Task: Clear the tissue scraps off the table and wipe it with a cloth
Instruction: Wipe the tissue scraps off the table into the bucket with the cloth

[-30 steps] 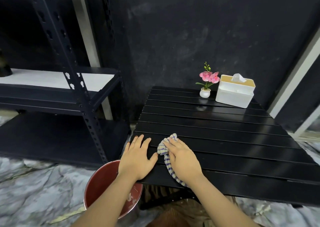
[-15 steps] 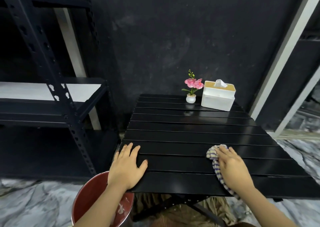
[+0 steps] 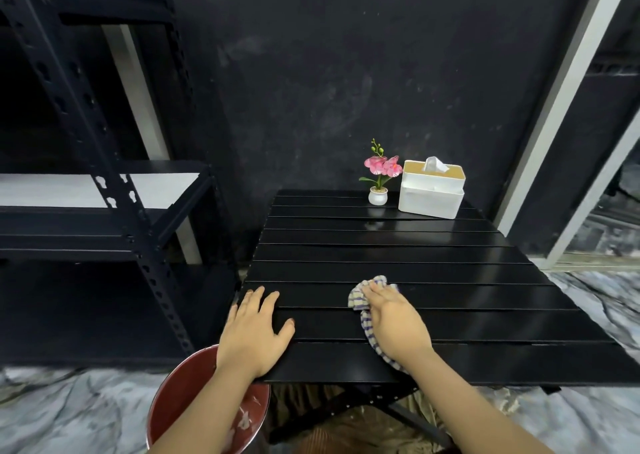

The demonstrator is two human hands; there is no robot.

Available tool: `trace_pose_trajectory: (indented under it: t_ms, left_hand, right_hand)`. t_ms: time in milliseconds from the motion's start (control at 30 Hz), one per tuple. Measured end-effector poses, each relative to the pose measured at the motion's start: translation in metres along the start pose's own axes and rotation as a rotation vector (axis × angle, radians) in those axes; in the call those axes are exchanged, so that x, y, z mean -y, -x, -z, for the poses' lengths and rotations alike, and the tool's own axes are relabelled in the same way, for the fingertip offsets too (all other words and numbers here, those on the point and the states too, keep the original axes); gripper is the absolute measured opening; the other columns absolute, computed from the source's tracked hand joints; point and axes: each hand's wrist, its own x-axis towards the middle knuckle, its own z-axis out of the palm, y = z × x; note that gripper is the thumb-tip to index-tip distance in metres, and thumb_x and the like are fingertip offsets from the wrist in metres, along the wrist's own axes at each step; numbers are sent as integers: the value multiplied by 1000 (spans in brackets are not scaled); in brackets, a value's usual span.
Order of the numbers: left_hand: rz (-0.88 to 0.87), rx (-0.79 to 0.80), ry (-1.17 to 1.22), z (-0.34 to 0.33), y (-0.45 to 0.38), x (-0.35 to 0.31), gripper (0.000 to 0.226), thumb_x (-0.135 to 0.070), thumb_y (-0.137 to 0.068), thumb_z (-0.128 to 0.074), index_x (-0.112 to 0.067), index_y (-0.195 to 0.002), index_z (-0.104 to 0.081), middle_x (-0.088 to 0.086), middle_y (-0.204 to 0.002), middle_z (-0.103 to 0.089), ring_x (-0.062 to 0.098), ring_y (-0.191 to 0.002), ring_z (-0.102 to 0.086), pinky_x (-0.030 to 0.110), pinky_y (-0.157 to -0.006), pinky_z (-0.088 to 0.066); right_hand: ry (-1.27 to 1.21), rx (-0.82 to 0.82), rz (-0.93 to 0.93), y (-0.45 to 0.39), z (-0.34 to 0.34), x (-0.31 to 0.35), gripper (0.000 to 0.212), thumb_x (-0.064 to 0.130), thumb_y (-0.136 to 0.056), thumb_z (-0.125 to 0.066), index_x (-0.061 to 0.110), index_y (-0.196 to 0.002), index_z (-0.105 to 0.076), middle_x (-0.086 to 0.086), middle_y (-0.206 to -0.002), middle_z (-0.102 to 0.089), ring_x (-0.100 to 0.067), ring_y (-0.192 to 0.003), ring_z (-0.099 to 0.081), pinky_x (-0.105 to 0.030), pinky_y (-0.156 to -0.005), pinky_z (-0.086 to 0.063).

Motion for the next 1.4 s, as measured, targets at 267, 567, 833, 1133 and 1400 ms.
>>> trace_pose_trajectory:
  t_ms: [267, 567, 833, 1133, 1400]
  left_hand:
    - [7, 65, -30, 7, 2, -6, 63, -54, -92, -32, -27, -148, -16, 0, -159, -11, 18, -147, -3, 37, -120, -3]
    - [-27, 93, 3, 10, -13, -24, 61, -51, -91, -39, -28, -146, -23, -3, -157, -18, 15, -145, -12, 37, -119, -7]
    - [-32, 39, 13, -4, -19, -31, 61, -51, -91, -40, -28, -145, -25, -2, -156, -18, 16, -145, -13, 37, -120, -7]
    - [-42, 8, 10, -7, -19, -30, 61, -52, -90, -39, -29, -145, -25, -4, -156, -18, 16, -145, -12, 36, -120, -8]
    - [-37, 21, 22, -4, -15, -31, 60, -52, -91, -39, -29, -145, -24, -4, -157, -18, 16, -145, -11, 36, -120, -8]
  right_hand:
    - [-52, 44, 94, 37, 13, -13, 46, 16, -98, -28, 28, -142, -31, 10, -154, -23, -5, -143, -14, -11, -112, -3]
    - [-8, -34, -25, 73, 64, -94, 46, 10, -96, -35, 24, -140, -36, 7, -151, -32, -5, -141, -22, -12, -111, -3]
    - [5, -99, -247, 64, 91, -171, 42, 6, -94, -38, 17, -134, -46, -2, -147, -41, -14, -138, -32, -20, -115, -11]
    - [45, -123, -284, 18, 77, -154, 45, 9, -96, -34, 22, -138, -41, 2, -149, -37, -14, -139, -30, -23, -113, -18]
    - [-12, -57, -69, 35, 66, -126, 42, 13, -97, -35, 26, -137, -42, 8, -149, -35, -7, -140, -26, -17, -116, -10]
